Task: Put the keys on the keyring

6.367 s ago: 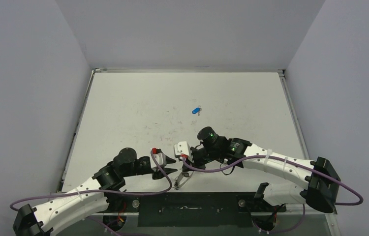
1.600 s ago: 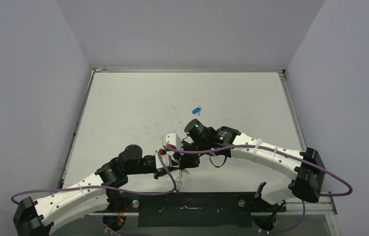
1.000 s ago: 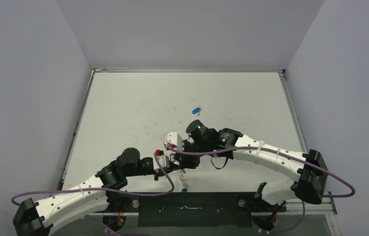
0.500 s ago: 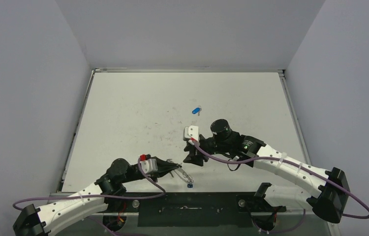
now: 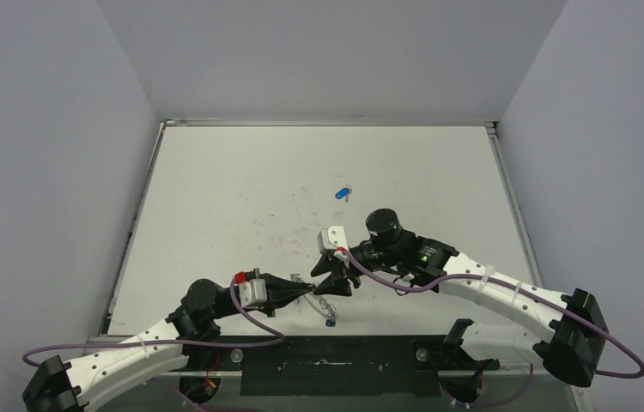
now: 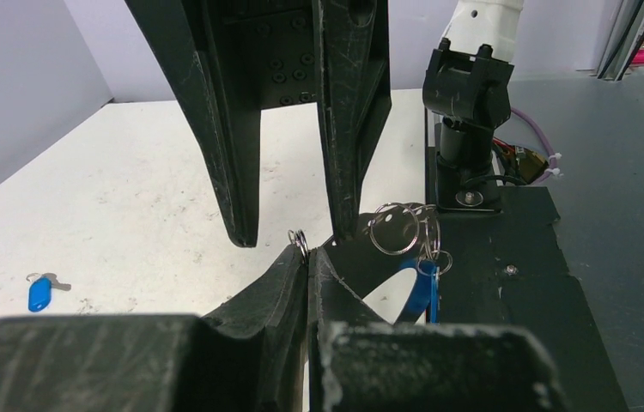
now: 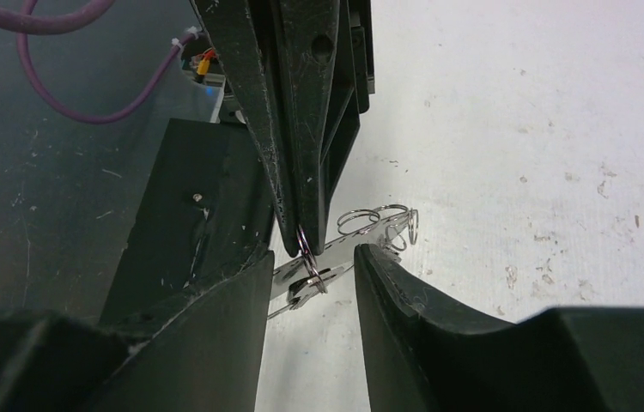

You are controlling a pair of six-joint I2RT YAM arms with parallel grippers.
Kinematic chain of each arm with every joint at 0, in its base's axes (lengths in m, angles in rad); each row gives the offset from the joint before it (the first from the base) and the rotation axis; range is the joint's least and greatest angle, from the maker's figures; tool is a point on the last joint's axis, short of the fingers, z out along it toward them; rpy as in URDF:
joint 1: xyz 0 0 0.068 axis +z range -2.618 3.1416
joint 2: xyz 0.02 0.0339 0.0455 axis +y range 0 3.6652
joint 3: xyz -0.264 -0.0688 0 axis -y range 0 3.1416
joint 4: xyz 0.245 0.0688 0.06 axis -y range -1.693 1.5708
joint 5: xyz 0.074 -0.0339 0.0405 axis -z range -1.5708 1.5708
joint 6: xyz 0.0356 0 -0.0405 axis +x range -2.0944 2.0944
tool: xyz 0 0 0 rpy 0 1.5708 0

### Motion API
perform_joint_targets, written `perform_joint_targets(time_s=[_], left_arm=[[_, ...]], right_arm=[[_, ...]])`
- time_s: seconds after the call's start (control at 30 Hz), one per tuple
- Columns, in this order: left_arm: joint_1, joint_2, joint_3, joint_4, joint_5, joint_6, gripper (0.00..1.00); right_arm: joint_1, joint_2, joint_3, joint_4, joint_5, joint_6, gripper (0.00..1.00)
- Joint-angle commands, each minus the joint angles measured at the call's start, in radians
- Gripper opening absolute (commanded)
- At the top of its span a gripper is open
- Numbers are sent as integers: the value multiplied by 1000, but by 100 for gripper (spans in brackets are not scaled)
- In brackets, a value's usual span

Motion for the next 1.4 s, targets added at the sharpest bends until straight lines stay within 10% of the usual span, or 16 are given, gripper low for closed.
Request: perform_joint_targets(time_s=[0.0, 0.27, 1.37], left_arm=[[-5, -4, 15, 90, 12, -7, 0], [-5, -10, 10, 85, 6, -7, 0], [-4, -80, 214, -489, -195, 127, 0]], right_arm=[[5, 27, -2, 77, -69, -11, 39], [7, 54, 10, 68, -54, -2, 0], [54, 26, 138, -161, 173, 53, 0]])
